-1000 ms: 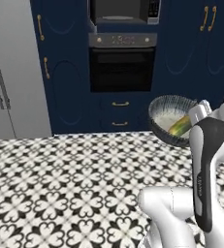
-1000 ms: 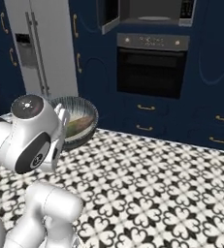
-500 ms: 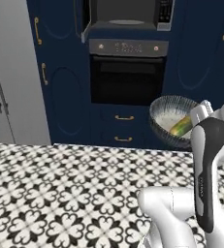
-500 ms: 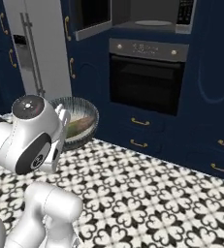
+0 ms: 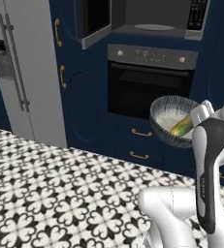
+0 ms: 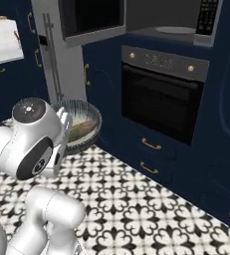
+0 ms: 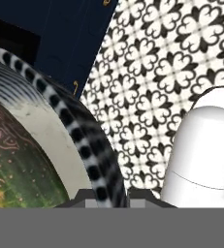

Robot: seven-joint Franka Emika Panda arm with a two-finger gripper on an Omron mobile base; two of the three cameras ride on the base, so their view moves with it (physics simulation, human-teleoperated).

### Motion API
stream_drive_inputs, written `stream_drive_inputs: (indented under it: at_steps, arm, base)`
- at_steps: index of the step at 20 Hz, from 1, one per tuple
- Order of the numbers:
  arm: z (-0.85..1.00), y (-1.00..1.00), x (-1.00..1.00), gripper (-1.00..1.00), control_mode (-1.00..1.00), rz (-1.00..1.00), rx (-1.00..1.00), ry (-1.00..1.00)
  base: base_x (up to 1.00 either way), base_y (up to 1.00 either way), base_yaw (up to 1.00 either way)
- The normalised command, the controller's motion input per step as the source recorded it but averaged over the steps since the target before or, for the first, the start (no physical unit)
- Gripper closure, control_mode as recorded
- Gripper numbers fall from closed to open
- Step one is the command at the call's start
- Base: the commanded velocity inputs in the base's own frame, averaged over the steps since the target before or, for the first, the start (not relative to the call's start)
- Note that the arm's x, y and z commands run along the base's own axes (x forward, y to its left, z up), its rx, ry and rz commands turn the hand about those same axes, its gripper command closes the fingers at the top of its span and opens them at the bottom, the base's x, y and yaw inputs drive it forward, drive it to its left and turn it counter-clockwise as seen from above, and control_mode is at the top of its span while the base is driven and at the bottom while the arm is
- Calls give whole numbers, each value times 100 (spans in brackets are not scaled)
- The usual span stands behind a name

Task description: Pick the cucumber from the sink and place it in the bowl. Then pick the bowl and place it in the microwave. Then close the microwave door and press the start button.

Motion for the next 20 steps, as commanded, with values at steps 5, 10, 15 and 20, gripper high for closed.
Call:
stream_drive_inputs:
  at_steps: [5,10,15,20]
  arm:
    - [0,0,0,100,100,0,0,0]
    - [0,0,0,100,100,0,0,0]
    - [0,0,0,100,100,0,0,0]
    - [0,0,0,100,100,0,0,0]
  base:
    - [89,-98,29]
    - [96,-59,21]
    - [92,-30,20]
    - [79,1,17]
